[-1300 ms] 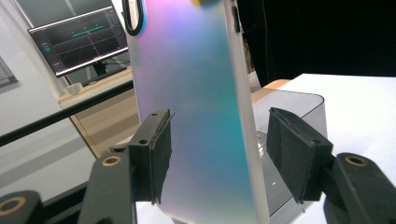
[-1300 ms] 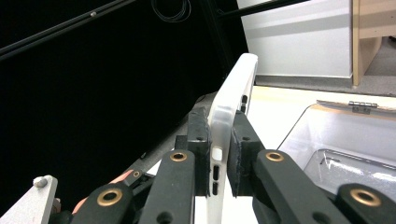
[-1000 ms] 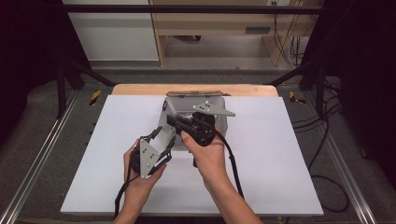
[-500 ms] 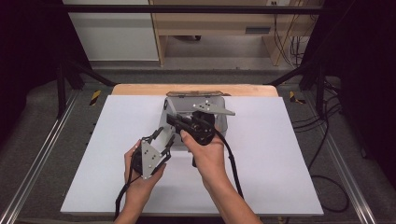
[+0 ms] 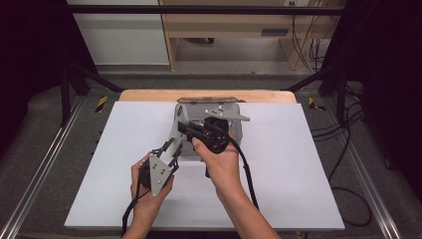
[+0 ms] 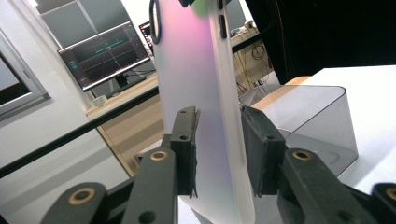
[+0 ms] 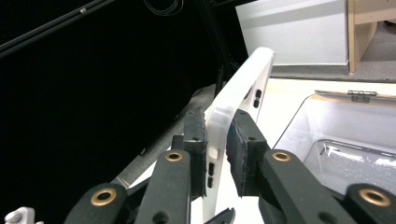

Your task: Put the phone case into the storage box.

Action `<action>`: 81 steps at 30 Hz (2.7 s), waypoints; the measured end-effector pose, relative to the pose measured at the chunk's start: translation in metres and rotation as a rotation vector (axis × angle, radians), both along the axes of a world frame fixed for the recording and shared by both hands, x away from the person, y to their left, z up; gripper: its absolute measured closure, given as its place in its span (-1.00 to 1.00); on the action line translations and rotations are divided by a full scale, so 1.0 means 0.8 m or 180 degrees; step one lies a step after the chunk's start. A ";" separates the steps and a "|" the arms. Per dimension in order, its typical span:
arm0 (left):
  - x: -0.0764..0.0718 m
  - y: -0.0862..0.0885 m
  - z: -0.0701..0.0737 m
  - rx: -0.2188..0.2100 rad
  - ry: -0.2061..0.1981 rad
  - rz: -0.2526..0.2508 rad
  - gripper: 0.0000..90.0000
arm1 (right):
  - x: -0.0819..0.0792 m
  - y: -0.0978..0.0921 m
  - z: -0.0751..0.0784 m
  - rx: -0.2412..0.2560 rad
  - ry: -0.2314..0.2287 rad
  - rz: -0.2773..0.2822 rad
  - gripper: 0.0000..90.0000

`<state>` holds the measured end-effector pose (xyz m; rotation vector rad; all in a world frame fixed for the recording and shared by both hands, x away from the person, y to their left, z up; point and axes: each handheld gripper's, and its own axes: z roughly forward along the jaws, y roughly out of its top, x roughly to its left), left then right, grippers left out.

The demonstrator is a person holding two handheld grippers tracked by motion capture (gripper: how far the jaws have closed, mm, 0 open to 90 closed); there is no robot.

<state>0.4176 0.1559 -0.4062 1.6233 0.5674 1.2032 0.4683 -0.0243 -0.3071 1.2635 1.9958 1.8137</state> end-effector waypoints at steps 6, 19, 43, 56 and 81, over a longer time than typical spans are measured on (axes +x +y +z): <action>-0.004 0.003 -0.001 -0.0031 -0.0004 0.0013 0.62 | 0.003 0.001 -0.001 0.0000 0.0032 -0.0009 0.64; -0.004 0.019 0.004 -0.0278 0.0232 0.0019 0.81 | 0.009 0.006 -0.008 -0.0062 0.0063 -0.0003 0.39; 0.021 0.042 0.034 -0.0762 0.0809 0.0046 0.81 | 0.000 -0.024 -0.024 -0.0774 -0.0844 -0.0136 -0.59; 0.045 0.022 0.062 -0.0752 0.1083 0.0019 0.81 | -0.025 -0.105 -0.065 -0.0774 -0.1067 -0.0268 -0.86; 0.111 -0.014 0.091 -0.0787 0.1429 0.0212 0.81 | -0.076 -0.250 -0.141 -0.1021 -0.1292 -0.0702 -0.92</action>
